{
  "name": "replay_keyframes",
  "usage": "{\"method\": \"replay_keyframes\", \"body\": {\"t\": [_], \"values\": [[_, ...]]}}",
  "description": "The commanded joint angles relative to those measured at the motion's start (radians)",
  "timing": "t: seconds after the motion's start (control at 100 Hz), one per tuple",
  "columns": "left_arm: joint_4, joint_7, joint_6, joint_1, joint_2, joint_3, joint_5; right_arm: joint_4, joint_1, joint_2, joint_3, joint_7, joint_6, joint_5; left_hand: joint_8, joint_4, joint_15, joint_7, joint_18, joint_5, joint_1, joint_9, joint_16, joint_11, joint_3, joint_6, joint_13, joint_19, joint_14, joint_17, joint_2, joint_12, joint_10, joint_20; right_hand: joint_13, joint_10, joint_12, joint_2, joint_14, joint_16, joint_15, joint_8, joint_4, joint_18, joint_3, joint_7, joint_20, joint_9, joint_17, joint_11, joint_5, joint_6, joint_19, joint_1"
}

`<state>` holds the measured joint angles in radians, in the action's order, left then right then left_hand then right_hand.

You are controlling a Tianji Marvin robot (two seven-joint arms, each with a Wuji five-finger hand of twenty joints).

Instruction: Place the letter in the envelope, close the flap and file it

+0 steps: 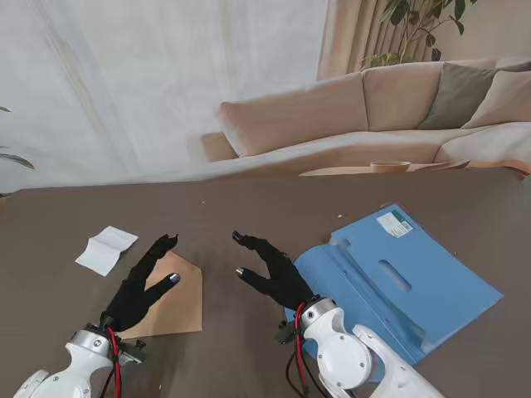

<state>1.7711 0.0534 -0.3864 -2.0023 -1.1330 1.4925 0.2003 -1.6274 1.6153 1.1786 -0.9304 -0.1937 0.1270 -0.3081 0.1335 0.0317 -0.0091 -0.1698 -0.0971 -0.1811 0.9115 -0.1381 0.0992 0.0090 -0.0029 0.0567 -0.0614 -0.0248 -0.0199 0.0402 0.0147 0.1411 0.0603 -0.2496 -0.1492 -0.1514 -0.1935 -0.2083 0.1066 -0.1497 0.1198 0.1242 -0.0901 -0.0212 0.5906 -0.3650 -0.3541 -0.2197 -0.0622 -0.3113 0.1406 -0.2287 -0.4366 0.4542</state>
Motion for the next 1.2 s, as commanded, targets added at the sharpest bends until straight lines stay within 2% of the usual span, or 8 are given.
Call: {"method": "replay_keyframes", "body": {"t": [0.0, 0.51, 0.86, 1.01, 1.03, 1.04, 1.07, 1.19], "values": [[0.004, -0.016, -0.002, -0.009, -0.005, -0.001, 0.0, -0.008, 0.01, 0.003, 0.003, 0.014, -0.003, 0.003, -0.005, 0.018, -0.011, 0.014, 0.037, 0.019, -0.01, 0.025, -0.02, -0.023, -0.011, -0.008, 0.03, 0.011, 0.045, 0.0, -0.044, -0.007, 0.035, 0.024, 0.003, -0.02, 0.004, -0.004, 0.044, 0.026, -0.014, -0.019, 0.038, -0.05, 0.009, -0.016, 0.014, -0.014, -0.003, 0.011, 0.001, -0.006, 0.026, -0.017], [0.001, -0.005, -0.004, -0.002, -0.007, -0.004, 0.009, -0.02, 0.026, 0.003, -0.015, 0.001, 0.001, -0.003, 0.01, 0.015, -0.011, -0.014, 0.036, 0.018, 0.01, 0.023, -0.023, -0.02, -0.006, -0.007, 0.03, 0.011, 0.043, 0.0, -0.034, 0.007, 0.029, 0.027, 0.001, -0.016, 0.004, 0.0, 0.029, 0.021, -0.004, -0.022, 0.032, -0.041, 0.023, -0.043, 0.014, -0.028, -0.003, 0.015, 0.005, -0.01, 0.019, -0.003], [0.002, -0.011, 0.012, -0.004, -0.006, -0.003, 0.007, -0.033, 0.034, 0.006, -0.018, -0.009, -0.014, -0.003, 0.048, 0.013, -0.004, -0.086, 0.028, 0.019, 0.038, 0.016, -0.001, 0.007, -0.003, -0.017, 0.028, 0.0, 0.031, 0.002, -0.02, 0.103, 0.011, 0.015, 0.004, -0.012, -0.001, 0.002, 0.011, 0.012, 0.013, -0.019, 0.027, -0.029, 0.034, -0.063, 0.008, -0.022, -0.007, 0.007, 0.004, -0.019, 0.009, -0.008], [0.005, -0.015, 0.004, -0.006, -0.003, 0.011, 0.035, -0.044, 0.045, 0.007, -0.019, -0.021, -0.018, -0.01, 0.094, 0.005, 0.027, -0.178, -0.004, 0.013, 0.07, 0.01, 0.126, 0.052, 0.023, -0.048, 0.026, -0.058, -0.017, 0.019, 0.026, 0.234, -0.037, -0.094, 0.001, -0.008, -0.005, 0.002, -0.005, 0.002, 0.03, -0.012, 0.027, -0.008, 0.036, -0.08, -0.013, -0.023, -0.012, -0.002, 0.008, -0.019, -0.03, -0.007], [0.005, -0.016, 0.002, -0.005, -0.002, 0.014, 0.04, -0.046, 0.046, 0.007, -0.02, -0.022, -0.019, -0.01, 0.097, 0.005, 0.034, -0.183, -0.013, 0.002, 0.062, -0.004, 0.179, 0.078, 0.046, -0.05, 0.024, -0.078, -0.028, 0.027, 0.036, 0.252, -0.052, -0.145, 0.002, -0.005, -0.005, 0.003, -0.006, 0.002, 0.03, -0.011, 0.026, -0.006, 0.036, -0.082, -0.014, -0.021, -0.012, -0.001, 0.01, -0.019, -0.032, -0.006], [0.005, -0.016, 0.001, -0.005, -0.002, 0.016, 0.044, -0.047, 0.047, 0.007, -0.02, -0.022, -0.019, -0.01, 0.098, 0.016, 0.041, -0.183, -0.015, -0.001, 0.003, -0.008, 0.202, 0.091, 0.153, -0.05, 0.026, -0.069, -0.032, 0.025, 0.062, 0.255, -0.058, -0.184, 0.001, -0.006, -0.005, 0.003, -0.006, 0.002, 0.031, -0.011, 0.027, -0.006, 0.036, -0.082, -0.014, -0.021, -0.012, -0.002, 0.01, -0.019, -0.033, -0.007], [0.004, -0.016, -0.003, -0.002, -0.001, 0.019, 0.055, -0.05, 0.051, 0.007, -0.022, -0.021, -0.02, -0.009, 0.1, 0.025, 0.056, -0.185, -0.023, -0.017, -0.055, -0.019, 0.245, 0.129, 0.265, -0.055, 0.029, -0.081, -0.043, 0.029, 0.093, 0.257, -0.074, -0.234, 0.002, -0.005, -0.005, 0.003, -0.006, 0.002, 0.031, -0.01, 0.027, -0.005, 0.035, -0.083, -0.014, -0.019, -0.013, -0.002, 0.009, -0.02, -0.034, -0.007], [-0.001, -0.006, 0.011, 0.022, 0.002, 0.033, 0.128, -0.061, 0.063, 0.006, -0.031, -0.024, -0.022, -0.009, 0.099, 0.029, 0.071, -0.179, -0.031, -0.038, -0.08, -0.053, 0.316, 0.214, 0.327, -0.068, 0.03, -0.122, -0.058, 0.04, 0.117, 0.239, -0.103, -0.3, 0.003, -0.006, -0.007, 0.004, -0.006, 0.001, 0.033, -0.008, 0.027, -0.006, 0.036, -0.086, -0.014, -0.018, -0.013, -0.006, 0.01, -0.019, -0.036, -0.005]]}}
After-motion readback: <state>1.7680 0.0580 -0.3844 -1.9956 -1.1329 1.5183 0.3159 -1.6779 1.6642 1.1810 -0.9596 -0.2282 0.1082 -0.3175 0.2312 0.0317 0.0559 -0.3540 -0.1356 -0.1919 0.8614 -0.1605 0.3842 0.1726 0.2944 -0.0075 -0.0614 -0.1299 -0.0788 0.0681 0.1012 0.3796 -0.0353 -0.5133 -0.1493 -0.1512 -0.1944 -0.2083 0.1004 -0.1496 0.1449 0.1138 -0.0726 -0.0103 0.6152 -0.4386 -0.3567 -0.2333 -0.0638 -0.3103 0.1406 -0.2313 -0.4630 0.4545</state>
